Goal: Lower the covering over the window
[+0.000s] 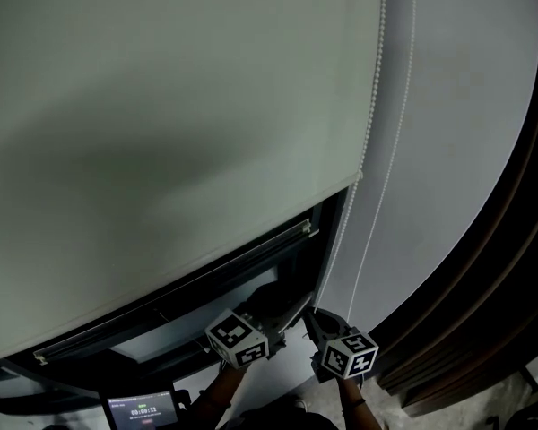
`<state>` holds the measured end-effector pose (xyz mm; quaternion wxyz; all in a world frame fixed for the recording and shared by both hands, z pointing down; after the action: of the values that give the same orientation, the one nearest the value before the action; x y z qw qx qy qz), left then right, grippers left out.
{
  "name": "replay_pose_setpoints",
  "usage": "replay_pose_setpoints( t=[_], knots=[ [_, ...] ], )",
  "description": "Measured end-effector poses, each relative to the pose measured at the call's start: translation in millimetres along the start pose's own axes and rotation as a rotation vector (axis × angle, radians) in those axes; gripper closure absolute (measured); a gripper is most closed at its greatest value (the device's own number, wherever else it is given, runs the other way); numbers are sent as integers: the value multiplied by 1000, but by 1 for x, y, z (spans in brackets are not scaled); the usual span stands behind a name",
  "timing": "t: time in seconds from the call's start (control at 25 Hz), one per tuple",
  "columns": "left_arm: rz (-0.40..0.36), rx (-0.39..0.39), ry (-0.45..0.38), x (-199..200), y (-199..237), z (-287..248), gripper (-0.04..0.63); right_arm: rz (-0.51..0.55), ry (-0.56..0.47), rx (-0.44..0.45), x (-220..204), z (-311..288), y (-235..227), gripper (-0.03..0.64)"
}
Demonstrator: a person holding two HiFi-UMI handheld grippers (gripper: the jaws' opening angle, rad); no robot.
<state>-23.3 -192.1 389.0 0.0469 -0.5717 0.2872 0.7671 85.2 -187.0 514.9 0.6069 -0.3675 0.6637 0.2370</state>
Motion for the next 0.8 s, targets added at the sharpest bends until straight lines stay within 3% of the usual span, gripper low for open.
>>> replay_pose_setpoints(
  t=[0.08,0.16,0.24,0.28,0.36,0.48,0.64,0.8],
  knots=[
    [-37,-45,-21,16,-10,-13,511,-27,139,-2,-43,-7,2,606],
    [-55,-75,-17,25,-15,-25,511,-6,360,12,-96,-11,8,607],
    [-62,-95,-1,26,-18,-34,511,47,536,76,-151,-1,28,607],
    [-61,-111,5,25,-20,-38,511,45,572,106,-173,10,39,607],
    [-51,-165,10,22,-28,-44,511,12,591,134,-195,29,54,607],
    [-10,-283,-6,27,-42,-50,511,49,596,152,-194,29,57,607],
    [141,-462,-107,46,-57,-49,511,29,553,144,-180,19,51,607],
    [231,-553,-135,56,-53,-49,486,50,551,160,-177,15,52,607]
  ],
)
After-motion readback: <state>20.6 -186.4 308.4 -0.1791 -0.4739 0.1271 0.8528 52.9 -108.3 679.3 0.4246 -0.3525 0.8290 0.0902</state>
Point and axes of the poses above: the fingertips, and each gripper's own axes: z backward along the fingers, y to its left, x out of its top, the point moved 7 cm from there along z, backward along the fingers, and after that the axes turned 15 degrees about z, right-handed, at the moved point
